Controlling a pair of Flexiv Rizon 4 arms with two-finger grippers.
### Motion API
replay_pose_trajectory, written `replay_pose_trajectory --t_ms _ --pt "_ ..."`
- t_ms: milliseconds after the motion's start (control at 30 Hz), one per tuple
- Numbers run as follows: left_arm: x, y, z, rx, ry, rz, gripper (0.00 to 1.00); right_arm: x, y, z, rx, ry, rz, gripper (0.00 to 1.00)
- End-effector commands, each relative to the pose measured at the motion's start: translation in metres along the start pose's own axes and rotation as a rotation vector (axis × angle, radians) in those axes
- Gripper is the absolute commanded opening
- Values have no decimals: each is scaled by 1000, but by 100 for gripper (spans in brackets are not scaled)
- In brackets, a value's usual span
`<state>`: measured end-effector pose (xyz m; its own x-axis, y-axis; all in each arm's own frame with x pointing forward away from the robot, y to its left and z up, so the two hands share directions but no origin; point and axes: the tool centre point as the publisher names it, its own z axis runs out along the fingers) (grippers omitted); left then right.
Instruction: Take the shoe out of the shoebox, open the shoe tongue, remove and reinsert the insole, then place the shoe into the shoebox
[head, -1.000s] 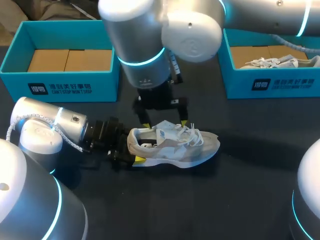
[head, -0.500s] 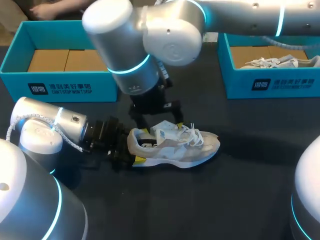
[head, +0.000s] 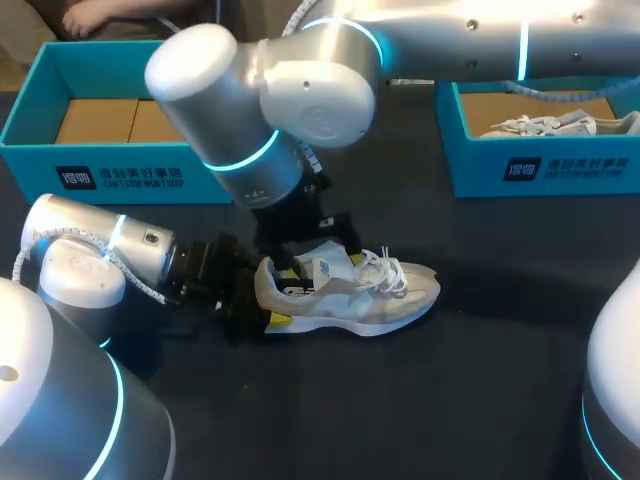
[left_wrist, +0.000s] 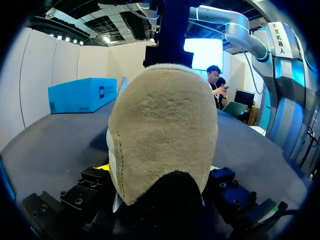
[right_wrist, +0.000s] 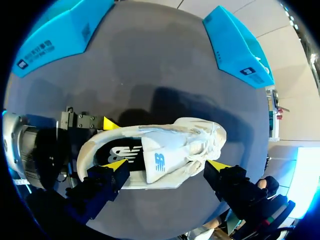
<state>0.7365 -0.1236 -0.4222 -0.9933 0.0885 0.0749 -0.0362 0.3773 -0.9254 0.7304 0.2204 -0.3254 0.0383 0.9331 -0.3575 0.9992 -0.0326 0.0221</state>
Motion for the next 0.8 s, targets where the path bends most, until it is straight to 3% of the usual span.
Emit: replay_pose_trajectory --t_ms 33,500,800 --pt "0 1 1 -4 3 -1 0 9 -7 8 -13 -42 59 100" --pt "0 1 1 -4 3 -1 0 7 -4 37 -7 -67 95 100" --pt "0 1 1 -4 3 -1 0 -10 0 45 24 -121 99 100"
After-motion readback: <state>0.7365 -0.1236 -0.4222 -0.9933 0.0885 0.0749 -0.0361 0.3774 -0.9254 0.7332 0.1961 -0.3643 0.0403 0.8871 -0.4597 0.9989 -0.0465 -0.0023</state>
